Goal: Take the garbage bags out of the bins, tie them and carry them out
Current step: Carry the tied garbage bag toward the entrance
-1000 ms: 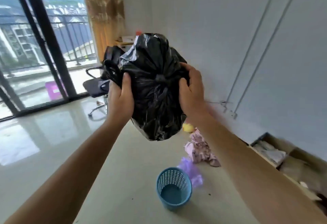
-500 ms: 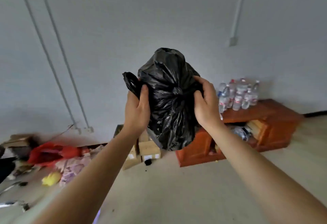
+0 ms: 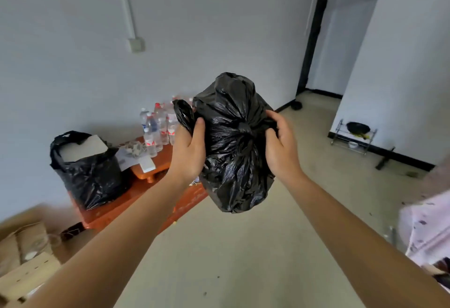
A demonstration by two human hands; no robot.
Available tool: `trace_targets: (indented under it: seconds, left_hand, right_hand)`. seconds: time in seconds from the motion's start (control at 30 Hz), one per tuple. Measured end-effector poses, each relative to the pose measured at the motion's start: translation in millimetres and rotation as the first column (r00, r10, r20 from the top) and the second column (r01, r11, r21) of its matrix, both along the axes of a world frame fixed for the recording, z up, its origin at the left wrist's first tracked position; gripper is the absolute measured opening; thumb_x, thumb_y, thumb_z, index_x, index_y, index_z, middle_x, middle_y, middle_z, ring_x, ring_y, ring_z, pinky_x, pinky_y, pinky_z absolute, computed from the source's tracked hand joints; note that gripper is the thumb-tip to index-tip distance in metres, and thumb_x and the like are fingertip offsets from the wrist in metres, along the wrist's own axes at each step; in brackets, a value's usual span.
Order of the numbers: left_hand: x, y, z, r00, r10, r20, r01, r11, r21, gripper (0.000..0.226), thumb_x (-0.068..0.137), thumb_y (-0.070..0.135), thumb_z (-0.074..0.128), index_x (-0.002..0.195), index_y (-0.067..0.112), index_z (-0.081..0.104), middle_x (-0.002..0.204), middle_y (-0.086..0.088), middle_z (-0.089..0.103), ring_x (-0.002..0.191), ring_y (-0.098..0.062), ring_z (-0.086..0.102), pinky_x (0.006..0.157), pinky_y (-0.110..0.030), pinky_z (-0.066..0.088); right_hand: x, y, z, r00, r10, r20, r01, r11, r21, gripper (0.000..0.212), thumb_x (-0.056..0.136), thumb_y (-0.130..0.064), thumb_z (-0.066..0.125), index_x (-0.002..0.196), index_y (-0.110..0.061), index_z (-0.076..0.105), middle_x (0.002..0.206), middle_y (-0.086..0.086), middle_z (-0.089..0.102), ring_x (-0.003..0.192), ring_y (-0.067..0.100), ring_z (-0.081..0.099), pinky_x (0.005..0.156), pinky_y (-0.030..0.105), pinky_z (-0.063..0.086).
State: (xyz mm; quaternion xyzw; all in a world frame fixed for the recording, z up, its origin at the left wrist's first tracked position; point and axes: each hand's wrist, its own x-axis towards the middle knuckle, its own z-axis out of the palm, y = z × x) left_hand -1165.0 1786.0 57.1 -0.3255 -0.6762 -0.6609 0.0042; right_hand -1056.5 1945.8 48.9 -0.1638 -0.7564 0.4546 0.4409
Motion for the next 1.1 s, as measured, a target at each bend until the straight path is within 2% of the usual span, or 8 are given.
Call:
trace_targets:
  seconds: [0.13, 0.3, 0.47, 0.6, 0.73, 0.87, 1.03, 1.1]
  left_hand:
    - [-45, 84, -19, 0.992, -0.105, 0.064, 0.104, 0.994, 0.023, 0.054, 0.097, 0.057, 0.041, 0.139, 0.025, 0.050, 0.132, 0.009, 0.062, 0.126, -0.010, 0.056, 0.111, -0.040, 0.042]
    - [-125, 175, -33, 0.982, -0.174, 0.076, 0.172, 0.984, 0.035, 0.049, 0.102, 0.051, 0.040, 0.143, 0.026, 0.047, 0.135, 0.013, 0.059, 0.128, -0.006, 0.052, 0.113, -0.035, 0.038]
    - [-218, 277, -25, 0.966, -0.258, 0.032, 0.257, 0.966, 0.036, 0.048, 0.103, 0.048, 0.041, 0.144, 0.024, 0.047, 0.138, 0.007, 0.058, 0.130, -0.009, 0.053, 0.114, -0.042, 0.039]
    - [-273, 369, -17, 0.937, -0.341, 0.078, 0.341, 0.940, 0.016, 0.059, 0.092, 0.060, 0.045, 0.137, 0.023, 0.052, 0.133, 0.005, 0.062, 0.125, -0.014, 0.057, 0.111, -0.046, 0.043]
    - [-303, 464, -23, 0.900, -0.426, 0.091, 0.425, 0.905, 0.032, 0.045, 0.096, 0.051, 0.043, 0.133, 0.026, 0.052, 0.132, 0.006, 0.061, 0.125, -0.012, 0.057, 0.111, -0.043, 0.043]
    - [-333, 574, -42, 0.876, -0.463, 0.132, 0.467, 0.884, 0.002, 0.054, 0.094, 0.053, 0.043, 0.140, 0.023, 0.050, 0.135, 0.006, 0.061, 0.126, -0.013, 0.056, 0.112, -0.044, 0.042]
    - [-374, 726, -40, 0.901, -0.419, 0.108, 0.423, 0.906, -0.016, 0.042, 0.105, 0.039, 0.038, 0.142, 0.022, 0.049, 0.134, 0.006, 0.059, 0.126, -0.013, 0.055, 0.108, -0.032, 0.041]
    - [-391, 783, -31, 0.904, -0.414, 0.103, 0.419, 0.908, -0.024, 0.046, 0.104, 0.043, 0.037, 0.144, 0.024, 0.047, 0.138, 0.006, 0.057, 0.128, -0.012, 0.053, 0.112, -0.037, 0.040]
  right_hand:
    - [-28, 73, -12, 0.998, -0.067, 0.006, 0.067, 0.997, -0.029, 0.047, 0.088, -0.024, 0.039, 0.131, -0.028, 0.056, 0.130, -0.004, 0.059, 0.126, 0.011, 0.050, 0.112, 0.039, 0.039]
    - [-94, 155, -22, 0.994, -0.113, 0.016, 0.113, 0.994, -0.008, 0.049, 0.089, -0.022, 0.039, 0.135, -0.023, 0.055, 0.131, -0.005, 0.059, 0.125, 0.009, 0.051, 0.111, 0.038, 0.041]
    - [-169, 245, -8, 0.979, -0.202, 0.040, 0.201, 0.979, 0.027, 0.045, 0.097, -0.009, 0.041, 0.139, -0.020, 0.052, 0.134, -0.004, 0.054, 0.118, -0.004, 0.047, 0.100, 0.005, 0.035]
    - [-208, 316, 0, 0.959, -0.279, 0.047, 0.279, 0.960, 0.010, 0.044, 0.098, -0.009, 0.042, 0.138, -0.019, 0.052, 0.130, -0.004, 0.053, 0.121, 0.002, 0.047, 0.107, 0.021, 0.036]
    - [-234, 400, -8, 0.936, -0.347, 0.057, 0.348, 0.937, -0.016, 0.043, 0.098, -0.009, 0.042, 0.137, -0.022, 0.052, 0.127, -0.008, 0.051, 0.123, 0.004, 0.045, 0.106, 0.022, 0.034]
    - [-263, 500, -27, 0.922, -0.385, 0.047, 0.387, 0.920, -0.054, 0.044, 0.097, -0.007, 0.042, 0.138, -0.021, 0.053, 0.128, -0.008, 0.051, 0.123, 0.002, 0.045, 0.107, 0.021, 0.033]
    - [-302, 646, -33, 0.927, -0.372, 0.040, 0.374, 0.924, -0.079, 0.045, 0.097, -0.010, 0.042, 0.139, -0.022, 0.052, 0.125, -0.012, 0.051, 0.123, 0.003, 0.045, 0.105, 0.020, 0.034]
    - [-320, 703, -25, 0.930, -0.364, 0.040, 0.367, 0.926, -0.091, 0.045, 0.097, -0.009, 0.041, 0.139, -0.021, 0.052, 0.123, -0.014, 0.051, 0.123, 0.004, 0.045, 0.105, 0.021, 0.034]
